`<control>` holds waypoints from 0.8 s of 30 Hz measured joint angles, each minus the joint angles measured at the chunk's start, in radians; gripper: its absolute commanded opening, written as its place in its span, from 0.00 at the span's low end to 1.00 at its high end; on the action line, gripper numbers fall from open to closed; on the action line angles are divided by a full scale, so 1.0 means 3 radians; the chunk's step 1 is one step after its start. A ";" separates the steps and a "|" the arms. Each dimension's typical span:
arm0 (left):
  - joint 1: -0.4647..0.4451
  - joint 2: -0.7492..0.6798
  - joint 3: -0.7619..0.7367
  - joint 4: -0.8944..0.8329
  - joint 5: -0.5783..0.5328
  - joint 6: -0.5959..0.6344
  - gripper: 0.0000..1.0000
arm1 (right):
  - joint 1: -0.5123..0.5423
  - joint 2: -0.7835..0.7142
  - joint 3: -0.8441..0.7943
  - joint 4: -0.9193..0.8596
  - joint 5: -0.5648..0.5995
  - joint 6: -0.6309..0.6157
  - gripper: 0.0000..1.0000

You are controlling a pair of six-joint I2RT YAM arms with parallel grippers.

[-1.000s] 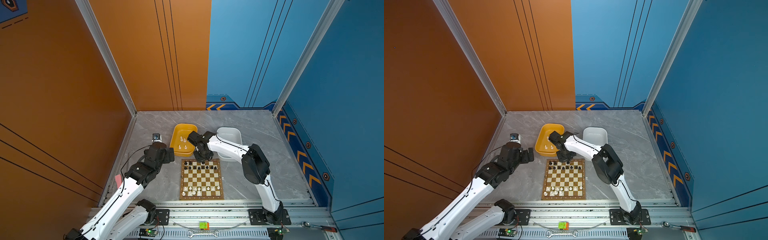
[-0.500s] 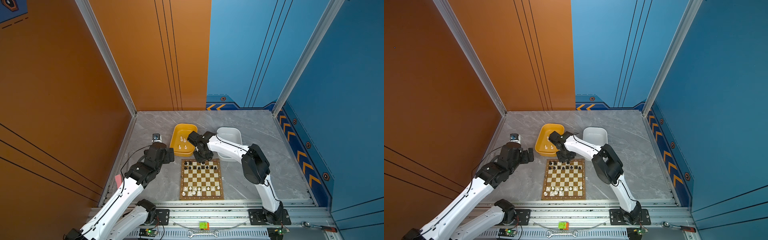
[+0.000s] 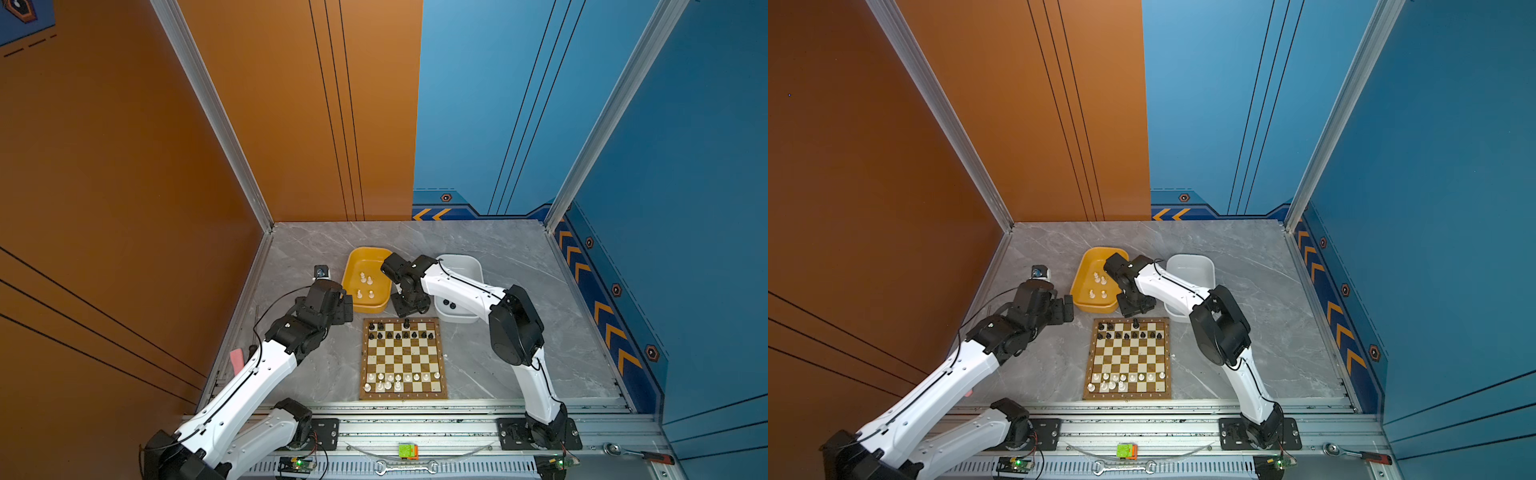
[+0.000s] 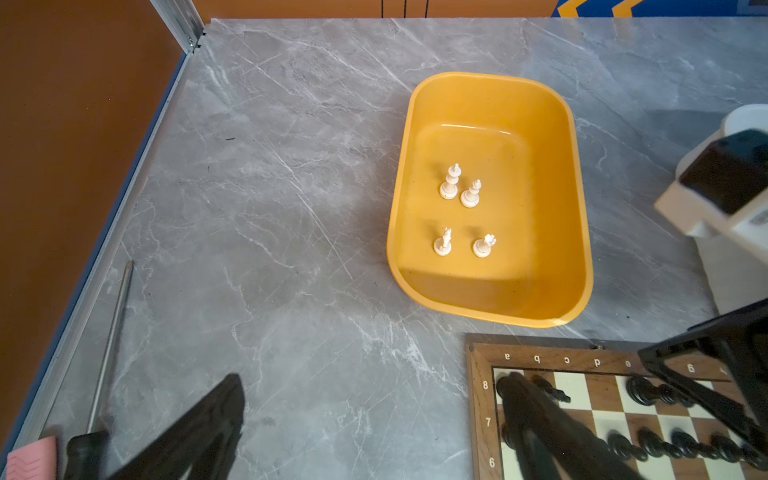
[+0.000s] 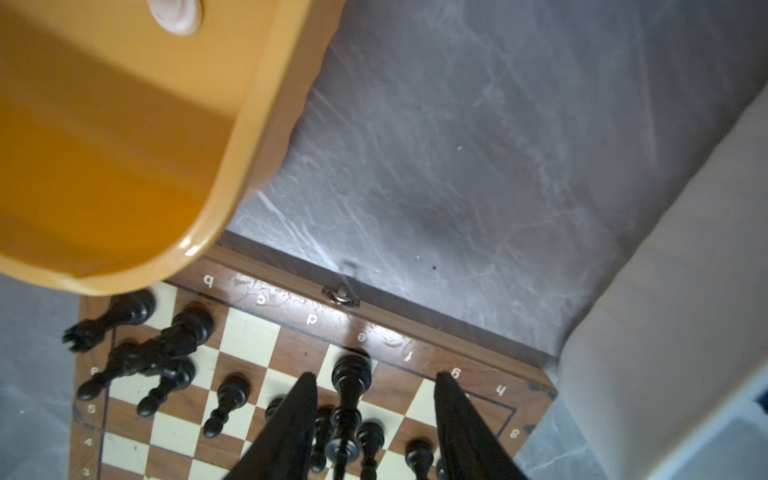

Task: Set up the chess pieces on the board
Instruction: 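Move right gripper back over the white tub while left gripper shifts over yellow tub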

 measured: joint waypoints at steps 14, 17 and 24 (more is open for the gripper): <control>-0.0261 0.0921 0.0645 0.0336 0.0056 0.0211 0.98 | -0.0739 -0.0487 0.0086 -0.0003 0.0047 -0.0020 0.48; -0.0365 0.1205 0.0905 0.0385 0.0109 0.0266 0.98 | -0.0917 -0.0487 0.0036 -0.0004 0.0093 -0.0031 0.47; -0.0619 0.1892 0.1490 0.0552 0.0318 0.0435 0.98 | -0.1291 -0.0487 -0.0107 -0.0009 0.0120 -0.0113 0.40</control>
